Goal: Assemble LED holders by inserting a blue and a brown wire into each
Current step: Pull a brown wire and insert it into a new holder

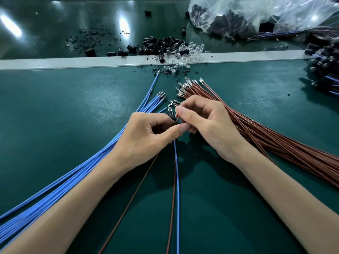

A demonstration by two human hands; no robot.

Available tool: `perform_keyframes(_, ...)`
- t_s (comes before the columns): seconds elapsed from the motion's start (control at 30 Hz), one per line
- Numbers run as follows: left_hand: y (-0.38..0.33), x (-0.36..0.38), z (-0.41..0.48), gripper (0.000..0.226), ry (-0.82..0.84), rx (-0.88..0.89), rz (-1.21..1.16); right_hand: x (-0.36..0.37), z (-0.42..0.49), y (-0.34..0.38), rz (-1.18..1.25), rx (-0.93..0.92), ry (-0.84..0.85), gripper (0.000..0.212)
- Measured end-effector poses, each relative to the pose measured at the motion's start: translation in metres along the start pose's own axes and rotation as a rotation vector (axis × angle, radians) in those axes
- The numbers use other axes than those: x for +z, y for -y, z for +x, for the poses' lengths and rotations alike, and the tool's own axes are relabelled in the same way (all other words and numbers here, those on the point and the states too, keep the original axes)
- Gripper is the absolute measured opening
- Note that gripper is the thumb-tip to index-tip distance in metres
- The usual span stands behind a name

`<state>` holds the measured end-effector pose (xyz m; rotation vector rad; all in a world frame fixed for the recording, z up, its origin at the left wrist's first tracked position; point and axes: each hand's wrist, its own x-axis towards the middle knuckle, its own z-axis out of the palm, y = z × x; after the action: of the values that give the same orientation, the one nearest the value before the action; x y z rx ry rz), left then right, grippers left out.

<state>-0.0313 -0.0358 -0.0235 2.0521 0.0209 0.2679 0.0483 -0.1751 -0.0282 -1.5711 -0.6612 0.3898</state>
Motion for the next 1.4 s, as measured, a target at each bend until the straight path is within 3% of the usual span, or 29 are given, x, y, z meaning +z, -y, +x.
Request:
perform_keyframes(0.1, 0.000, -0.001, -0.001, 0.050, -0.048, -0.011, -0.044, 0.000, 0.003, -0.001, -0.057, -0.006, -0.066, 0.019)
perform_keyframes(0.2, -0.002, -0.002, -0.001, 0.049, -0.148, 0.010, -0.067, -0.001, 0.017, 0.001, -0.401, -0.145, -0.141, 0.012)
perform_keyframes(0.27, -0.002, -0.002, -0.002, 0.049, -0.214, 0.035, -0.064, 0.002, 0.026, 0.003, -0.602, -0.193, -0.036, 0.016)
perform_keyframes(0.33, -0.001, -0.003, -0.002, 0.049, -0.258, 0.057, -0.045, 0.009, 0.030, 0.003, -0.700, -0.145, 0.086, 0.014)
perform_keyframes(0.5, 0.004, -0.001, -0.001, 0.045, -0.297, 0.097, 0.065, 0.020, 0.033, 0.006, -0.806, -0.049, 0.132, 0.012)
perform_keyframes(0.6, 0.003, -0.001, -0.001, 0.040, -0.321, 0.153, 0.128, 0.022, 0.037, 0.015, -0.910, -0.014, 0.209, 0.021)
perform_keyframes(0.7, 0.002, -0.002, -0.001, 0.036, -0.349, 0.196, 0.123, 0.028, 0.047, 0.026, -0.959, 0.037, 0.311, 0.009)
perform_keyframes(0.83, 0.008, -0.003, 0.000, 0.045, -0.437, 0.167, 0.084, 0.043, 0.054, 0.030, -1.060, 0.169, 0.310, 0.026)
perform_keyframes(0.93, 0.010, -0.003, -0.001, 0.047, -0.484, 0.130, 0.036, 0.050, 0.049, 0.025, -1.175, 0.007, 0.291, 0.022)
perform_keyframes(1.0, 0.010, -0.003, -0.001, 0.041, -0.516, 0.148, 0.043, 0.048, 0.046, 0.022, -1.184, -0.169, 0.237, 0.008)
perform_keyframes(1.1, 0.010, -0.003, -0.001, 0.033, -0.571, 0.210, 0.174, 0.043, 0.039, 0.019, -1.193, -0.394, -0.041, 0.025)
perform_keyframes(1.2, 0.010, -0.004, -0.001, 0.032, -0.564, 0.224, 0.266, 0.032, 0.032, 0.017, -1.093, -0.441, -0.197, 0.023)
perform_keyframes(1.27, 0.010, -0.003, -0.001, 0.034, -0.527, 0.189, 0.294, 0.023, 0.030, 0.013, -1.040, -0.439, -0.189, 0.021)
perform_keyframes(1.4, 0.009, 0.002, 0.000, 0.042, -0.445, 0.105, 0.375, 0.016, 0.022, 0.004, -1.083, -0.453, -0.015, 0.023)
